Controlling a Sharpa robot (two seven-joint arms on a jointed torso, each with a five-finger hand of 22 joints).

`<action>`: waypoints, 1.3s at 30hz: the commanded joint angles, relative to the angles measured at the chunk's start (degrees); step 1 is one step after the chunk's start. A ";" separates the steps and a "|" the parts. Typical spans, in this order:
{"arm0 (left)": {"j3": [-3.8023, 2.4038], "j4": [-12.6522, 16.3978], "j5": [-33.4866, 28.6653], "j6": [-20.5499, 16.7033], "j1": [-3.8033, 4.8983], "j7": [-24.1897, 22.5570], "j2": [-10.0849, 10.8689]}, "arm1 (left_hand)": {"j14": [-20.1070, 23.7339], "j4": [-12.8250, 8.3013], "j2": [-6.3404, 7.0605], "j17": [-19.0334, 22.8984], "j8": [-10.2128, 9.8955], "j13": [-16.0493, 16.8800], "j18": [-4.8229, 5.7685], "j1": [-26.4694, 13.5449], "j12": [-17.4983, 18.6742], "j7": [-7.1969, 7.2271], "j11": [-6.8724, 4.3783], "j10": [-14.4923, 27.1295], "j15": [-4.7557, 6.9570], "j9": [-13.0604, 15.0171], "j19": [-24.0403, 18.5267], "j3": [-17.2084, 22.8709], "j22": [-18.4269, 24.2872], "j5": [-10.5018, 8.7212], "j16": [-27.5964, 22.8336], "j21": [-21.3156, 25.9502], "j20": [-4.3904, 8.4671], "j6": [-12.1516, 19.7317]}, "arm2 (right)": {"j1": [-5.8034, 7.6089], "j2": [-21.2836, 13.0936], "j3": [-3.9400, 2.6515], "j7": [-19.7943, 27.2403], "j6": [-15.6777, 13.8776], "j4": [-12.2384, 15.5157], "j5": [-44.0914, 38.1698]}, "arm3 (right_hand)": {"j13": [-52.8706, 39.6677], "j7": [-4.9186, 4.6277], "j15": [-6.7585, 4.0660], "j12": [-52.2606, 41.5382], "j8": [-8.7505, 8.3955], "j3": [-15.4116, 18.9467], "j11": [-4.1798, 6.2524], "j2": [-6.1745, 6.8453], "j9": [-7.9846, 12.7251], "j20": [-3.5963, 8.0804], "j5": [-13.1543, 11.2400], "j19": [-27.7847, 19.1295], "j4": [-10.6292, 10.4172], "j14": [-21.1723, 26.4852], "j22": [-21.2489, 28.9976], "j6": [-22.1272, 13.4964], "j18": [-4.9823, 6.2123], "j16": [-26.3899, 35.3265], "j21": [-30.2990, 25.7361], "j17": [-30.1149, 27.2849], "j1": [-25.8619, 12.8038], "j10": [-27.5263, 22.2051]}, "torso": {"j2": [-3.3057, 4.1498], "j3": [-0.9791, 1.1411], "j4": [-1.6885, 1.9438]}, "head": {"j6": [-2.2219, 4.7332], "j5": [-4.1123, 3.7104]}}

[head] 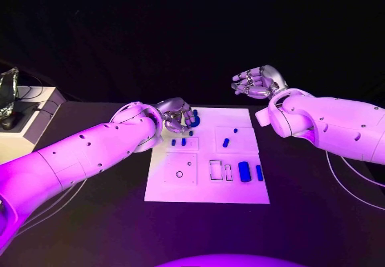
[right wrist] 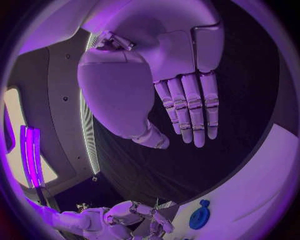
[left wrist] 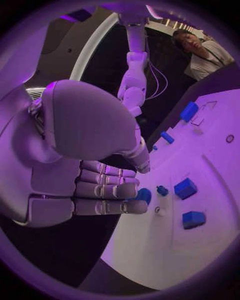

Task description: Assemble the parts on the task board

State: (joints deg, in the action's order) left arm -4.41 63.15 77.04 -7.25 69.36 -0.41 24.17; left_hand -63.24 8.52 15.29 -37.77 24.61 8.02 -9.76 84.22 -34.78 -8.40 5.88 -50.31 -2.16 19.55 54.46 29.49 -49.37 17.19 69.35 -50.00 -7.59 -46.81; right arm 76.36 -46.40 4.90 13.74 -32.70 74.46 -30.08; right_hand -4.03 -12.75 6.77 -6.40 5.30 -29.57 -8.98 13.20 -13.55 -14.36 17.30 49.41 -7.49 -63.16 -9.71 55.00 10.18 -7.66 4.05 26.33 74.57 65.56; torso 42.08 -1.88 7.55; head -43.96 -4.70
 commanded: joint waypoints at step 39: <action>1.11 -5.52 9.68 5.41 0.16 1.29 -3.94 | -6.80 -1.12 -0.11 -8.49 -3.55 -2.61 0.29 -2.63 3.52 0.54 0.85 -0.49 -0.64 -1.69 5.03 -0.17 -6.20 -0.50 9.74 -6.87 -0.75 -3.20 | 0.16 0.34 -0.03 0.60 0.63 1.00 -1.38 | 0.17 -0.12 0.20 0.46 0.08 0.06 -0.20 0.21 -0.06 -0.20 0.20 0.14 0.21 -0.17 0.22 0.20 0.45 0.28 -0.17 -0.13 0.54 -0.78 | 0.73 0.15 -0.13 | -0.20 -0.52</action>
State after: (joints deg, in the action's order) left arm -3.29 57.64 86.44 -2.50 69.45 0.86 20.47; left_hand -69.63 7.66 15.67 -46.22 21.29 5.48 -9.74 81.73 -31.61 -7.87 6.76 -50.41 -2.87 17.94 59.18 29.25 -55.53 16.97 78.88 -56.67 -8.40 -49.58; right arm 76.49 -46.12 4.89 13.71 -32.67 75.35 -30.84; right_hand -3.90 -12.74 6.77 -6.20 5.30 -29.57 -9.00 13.45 -13.54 -14.36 17.29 49.41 -7.49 -63.16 -9.54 54.99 10.18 -7.66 4.05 26.29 74.81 65.17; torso 42.80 -1.75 7.38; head -44.11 -5.21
